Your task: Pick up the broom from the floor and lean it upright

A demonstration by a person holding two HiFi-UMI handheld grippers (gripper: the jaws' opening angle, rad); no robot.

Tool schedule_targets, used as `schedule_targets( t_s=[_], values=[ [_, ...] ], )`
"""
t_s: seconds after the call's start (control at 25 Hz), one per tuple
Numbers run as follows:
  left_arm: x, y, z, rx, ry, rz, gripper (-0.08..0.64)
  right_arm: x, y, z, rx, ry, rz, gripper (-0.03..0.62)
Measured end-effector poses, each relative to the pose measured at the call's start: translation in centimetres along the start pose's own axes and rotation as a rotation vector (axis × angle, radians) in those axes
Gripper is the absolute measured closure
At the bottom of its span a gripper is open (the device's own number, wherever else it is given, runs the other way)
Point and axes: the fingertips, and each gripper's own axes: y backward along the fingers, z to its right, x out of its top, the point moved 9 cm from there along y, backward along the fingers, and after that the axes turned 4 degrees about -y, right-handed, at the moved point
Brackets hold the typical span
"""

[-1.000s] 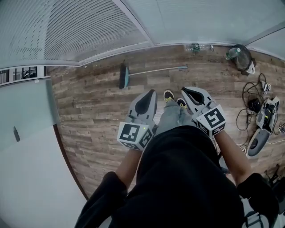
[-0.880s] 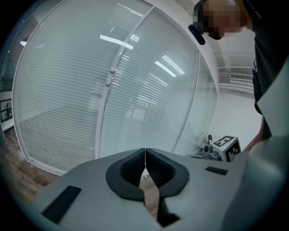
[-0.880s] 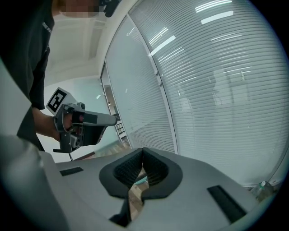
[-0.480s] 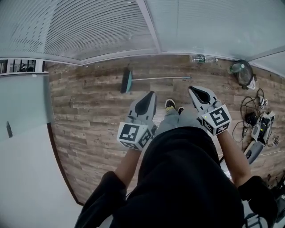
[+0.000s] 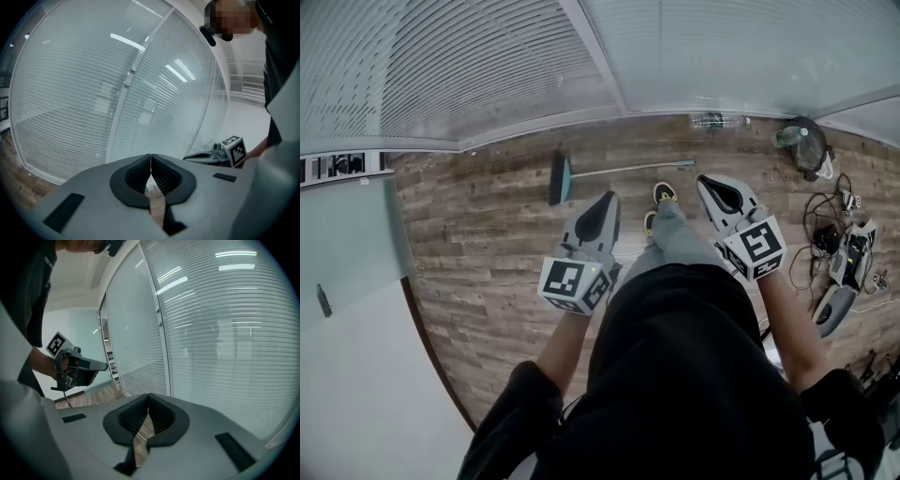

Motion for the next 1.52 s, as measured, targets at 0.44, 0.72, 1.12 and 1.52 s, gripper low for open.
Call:
schedule_targets(
  t_s=[0.44, 0.72, 1.12, 1.52],
  values=[
    [4.9, -9.1, -0.2, -0.118, -0.122, -0.088, 0.538, 0.2, -2.4, 6.9, 0.032, -0.14, 0.02, 0.575],
    [5.8, -11.6, -2.7, -0.097, -0.16, -0.152, 0.538, -1.2, -5.8, 10.0, 0.097, -0.209, -0.06, 0.576],
    [-1.5, -17.6, -8.3, -0.168, -0.288, -0.477, 0.538, -8.9, -13.3, 13.1, 0.008, -0.351, -0.201, 0.575],
    [-23.4, -27.1, -20.4, -0.271, -0.228, -0.76, 0.538, -31.0, -25.9, 15.8, -0.264, -0.665, -0.214, 0.576]
  ],
)
